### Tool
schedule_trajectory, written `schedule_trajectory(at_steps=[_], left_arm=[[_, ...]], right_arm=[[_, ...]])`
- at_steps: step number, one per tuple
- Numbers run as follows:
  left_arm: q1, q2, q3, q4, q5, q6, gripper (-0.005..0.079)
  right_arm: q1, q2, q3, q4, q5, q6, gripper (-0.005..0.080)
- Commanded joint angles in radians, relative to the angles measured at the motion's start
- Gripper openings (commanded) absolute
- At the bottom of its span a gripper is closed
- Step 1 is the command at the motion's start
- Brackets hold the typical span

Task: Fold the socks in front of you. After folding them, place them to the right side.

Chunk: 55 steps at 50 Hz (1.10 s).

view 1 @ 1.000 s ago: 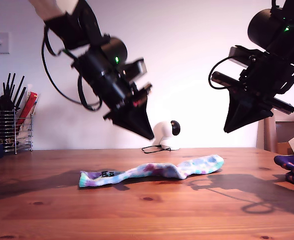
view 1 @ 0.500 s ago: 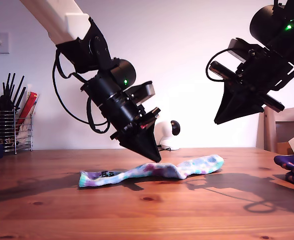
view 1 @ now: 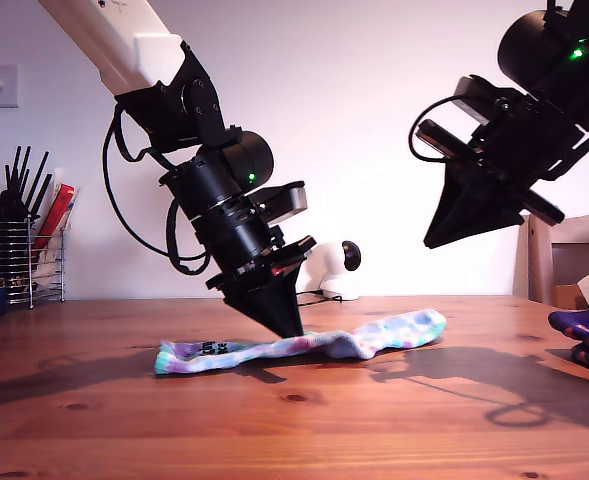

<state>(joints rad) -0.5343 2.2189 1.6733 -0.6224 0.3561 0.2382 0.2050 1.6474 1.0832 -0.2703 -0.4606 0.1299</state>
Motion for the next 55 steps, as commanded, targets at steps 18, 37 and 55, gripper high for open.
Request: schedule_trajectory(at_steps=[18,37,55], left_arm=[[-0.002,0.091,-0.010,-0.213,-0.024,0.016,-0.0024],[-0.027,0.091,-0.010,-0.464,-0.080,0.183,-0.0024],[-0.109,0.091,-0.010,-0.547,-0.128,0.279,-0.0024]], right_arm=[[0.023,0.011,0.003,-0.004,-0.005,-0.005,-0.0011],[0.024,0.011,0.003,-0.109,-0.005,-0.077,-0.0011],[0.024,0.018,0.003,-0.258,-0.004,-0.231,-0.0011]])
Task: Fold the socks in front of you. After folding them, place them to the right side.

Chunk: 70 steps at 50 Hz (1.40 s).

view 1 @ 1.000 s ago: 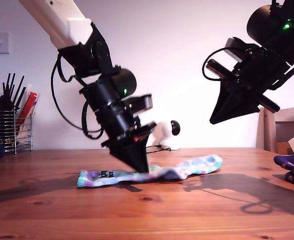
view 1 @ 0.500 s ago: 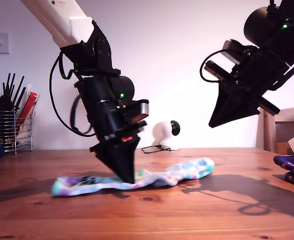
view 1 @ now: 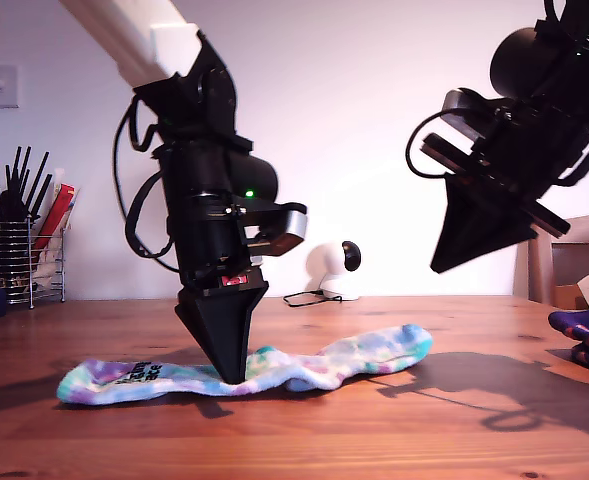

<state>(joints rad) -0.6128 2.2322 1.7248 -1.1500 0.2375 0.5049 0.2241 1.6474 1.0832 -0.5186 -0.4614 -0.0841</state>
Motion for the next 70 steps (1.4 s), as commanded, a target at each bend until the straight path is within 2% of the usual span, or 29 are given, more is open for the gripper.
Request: schedule_trajectory(at_steps=[1,11,18,32,39,70], left_arm=[[-0.035,0.077,-0.061,-0.026,-0.011,0.025,-0.0024],[-0.085,0.077,-0.061,-0.036,-0.012,0.057,-0.0024],[-0.119,0.077,-0.061,-0.027,-0.026,0.072,-0.0024],[-0.156,0.077,-0.061,-0.024,-0.127,0.072,-0.0024],[-0.162,0.077,-0.061,-0.021,-0.142,0.072,-0.0024],[-0.163,0.077,-0.061,0.006,-0.149,0.072,-0.0024]], right_arm=[[0.005,0.019,0.003,-0.016,-0.003,-0.019,-0.0011],[0.005,0.041,0.003,-0.063,-0.003,-0.021,0.0025],[0.005,0.041,0.003,-0.095,0.000,-0.021,0.0132],[0.005,0.043,0.003,-0.136,0.029,-0.021,0.0321],[0.005,0.058,0.003,-0.141,0.067,-0.021,0.0374],[0.010,0.200,0.003,-0.034,0.057,-0.021,0.0388]])
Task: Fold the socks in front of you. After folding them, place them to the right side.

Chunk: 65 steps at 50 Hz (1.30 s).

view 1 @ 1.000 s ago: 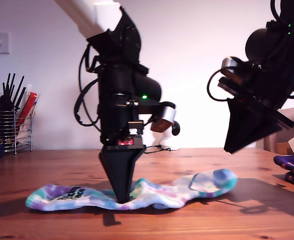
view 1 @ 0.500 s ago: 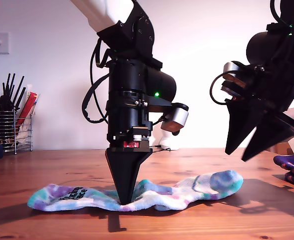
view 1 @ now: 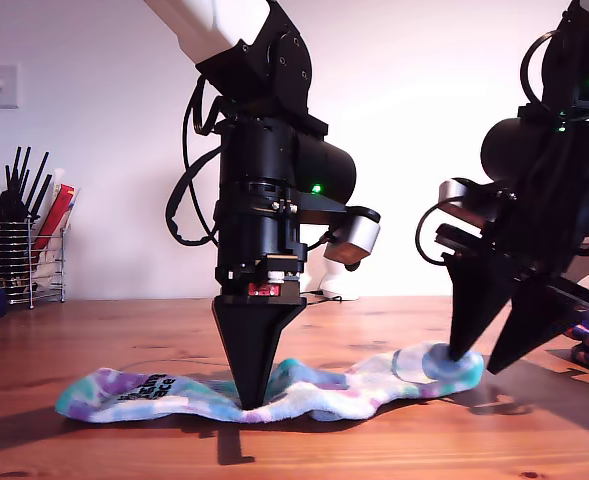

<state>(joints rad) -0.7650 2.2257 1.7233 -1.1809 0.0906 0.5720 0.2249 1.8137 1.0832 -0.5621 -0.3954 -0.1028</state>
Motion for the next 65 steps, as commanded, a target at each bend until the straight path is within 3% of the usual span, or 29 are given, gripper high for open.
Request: schedule_trajectory(at_steps=[1,23,33,51,65], left_arm=[[-0.010,0.084,-0.060,0.037,-0.002,0.005,-0.0024],[-0.011,0.084,-0.060,0.037,-0.002,0.005,-0.0024],[-0.010,0.083,-0.060,0.050,0.009,0.004,-0.0024],[0.003,-0.010,-0.060,0.222,0.141,-0.029,-0.0024],[0.045,-0.084,-0.060,0.161,0.186,-0.049,-0.0024]], right_arm=[[0.009,0.036,0.003,0.015,-0.018,-0.002,0.0388],[0.018,0.054,0.003,0.068,-0.103,0.002,0.0361],[0.024,0.054,0.003,0.071,-0.097,0.002,-0.0020],[0.024,0.054,0.003,0.071,-0.043,0.010,-0.0012],[0.029,0.054,0.003,0.071,0.009,0.008,-0.0012]])
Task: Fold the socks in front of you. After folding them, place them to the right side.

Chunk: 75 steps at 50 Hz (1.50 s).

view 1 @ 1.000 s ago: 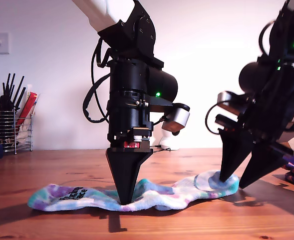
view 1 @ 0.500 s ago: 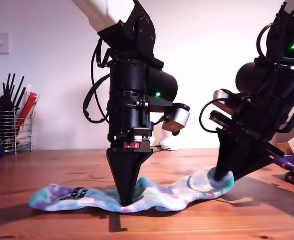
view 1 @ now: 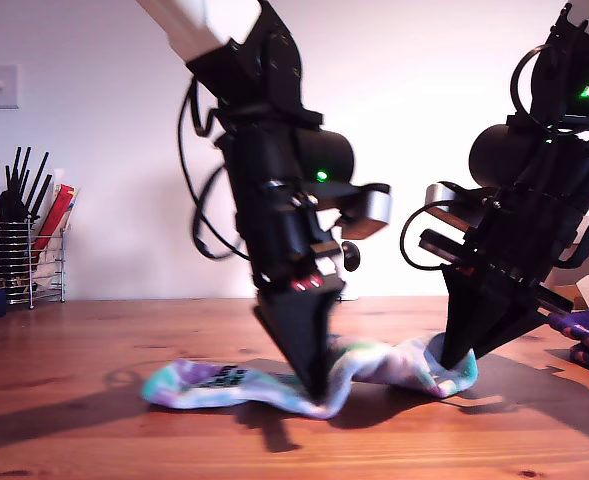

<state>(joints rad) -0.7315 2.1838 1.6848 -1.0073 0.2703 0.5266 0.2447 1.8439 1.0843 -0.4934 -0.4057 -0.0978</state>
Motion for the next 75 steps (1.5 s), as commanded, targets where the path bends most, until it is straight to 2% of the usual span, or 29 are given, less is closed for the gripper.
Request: schedule_trajectory(at_steps=[1,13,23,32,50,61,68,75], left_arm=[[0.014,-0.043,-0.021,-0.021,0.006,-0.004,-0.0024],[0.023,-0.084,-0.022,-0.031,0.021,-0.003,-0.0024],[0.040,-0.166,-0.057,0.018,0.107,-0.020,-0.0023],[0.078,-0.314,-0.196,0.203,0.177,-0.095,-0.0023],[0.174,-0.644,-0.653,0.644,0.180,-0.250,-0.0023],[0.203,-0.747,-0.879,0.887,0.155,-0.301,-0.0023],[0.213,-0.734,-0.968,1.011,0.130,-0.305,-0.0023],[0.237,-0.707,-1.032,1.106,0.114,-0.318,-0.0023]], right_arm=[[0.008,0.024,0.002,0.003,0.026,0.002,-0.0012],[0.008,0.023,0.002,0.003,0.058,-0.010,-0.0012],[0.008,0.023,0.003,0.004,0.076,-0.013,-0.0012],[0.008,0.023,0.003,0.005,0.075,-0.012,-0.0012],[0.015,0.011,0.009,-0.051,0.081,-0.008,-0.0012],[0.060,-0.046,0.061,-0.160,0.241,-0.003,-0.0012],[0.105,-0.054,0.125,-0.237,0.273,-0.003,-0.0012],[0.151,-0.054,0.172,-0.280,0.391,0.004,-0.0012]])
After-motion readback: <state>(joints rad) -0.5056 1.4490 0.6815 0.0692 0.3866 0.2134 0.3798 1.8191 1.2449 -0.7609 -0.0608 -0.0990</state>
